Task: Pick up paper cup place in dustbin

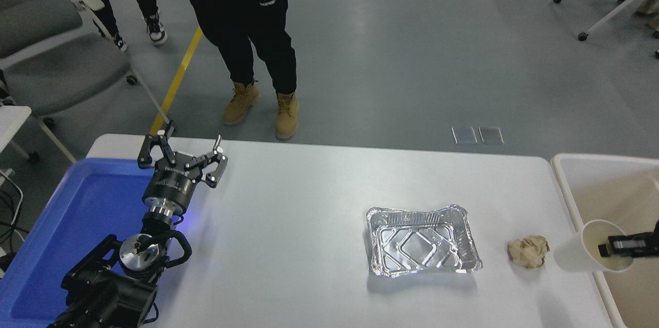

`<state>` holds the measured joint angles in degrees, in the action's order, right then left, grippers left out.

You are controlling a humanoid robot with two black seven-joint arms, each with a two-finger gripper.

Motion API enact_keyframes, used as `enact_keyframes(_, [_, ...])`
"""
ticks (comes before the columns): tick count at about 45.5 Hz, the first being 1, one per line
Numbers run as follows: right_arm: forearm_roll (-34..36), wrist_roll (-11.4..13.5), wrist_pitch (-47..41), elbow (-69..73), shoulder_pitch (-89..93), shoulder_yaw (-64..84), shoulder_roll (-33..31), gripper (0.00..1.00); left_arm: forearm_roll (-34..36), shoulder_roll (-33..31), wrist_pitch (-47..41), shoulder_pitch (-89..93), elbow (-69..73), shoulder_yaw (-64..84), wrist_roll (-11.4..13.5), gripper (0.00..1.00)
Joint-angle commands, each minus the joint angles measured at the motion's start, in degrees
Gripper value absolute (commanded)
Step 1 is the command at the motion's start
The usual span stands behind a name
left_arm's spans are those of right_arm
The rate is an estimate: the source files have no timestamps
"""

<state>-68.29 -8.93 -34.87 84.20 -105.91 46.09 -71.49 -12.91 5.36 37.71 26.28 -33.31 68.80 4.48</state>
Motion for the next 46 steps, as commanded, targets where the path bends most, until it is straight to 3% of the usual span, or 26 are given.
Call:
enact_keyframes(1, [-1.8,0.5,-10.1,1.1,-20.9,-0.2,-2.3,0.00,0.0,0.0,0.0,0.0,0.0,-0.1,0.0,0.99])
enact_keyframes(21, [-0.8,0.8,-10.1,-1.8,-33.4,-0.5,-1.1,0.00,0.0,0.0,0.0,0.0,0.0,-0.1,0.0,0.99])
enact_keyframes(31, [4.1,0.8,-10.1,-15.5,-31.0,-0.2,-3.2,0.00,0.0,0.0,0.1,0.0,0.0,-0.1,0.0,0.99])
enact_keyframes(38, [12.5,0.8,-10.1,-25.8,-21.8,-0.3,-4.9,0.00,0.0,0.0,0.0,0.0,0.0,-0.1,0.0,0.99])
enact_keyframes(46, [32.3,0.8,9.2,-31.3,-4.0,-0.4,-2.9,0.00,0.0,0.0,0.0,0.0,0.0,-0.1,0.0,0.99])
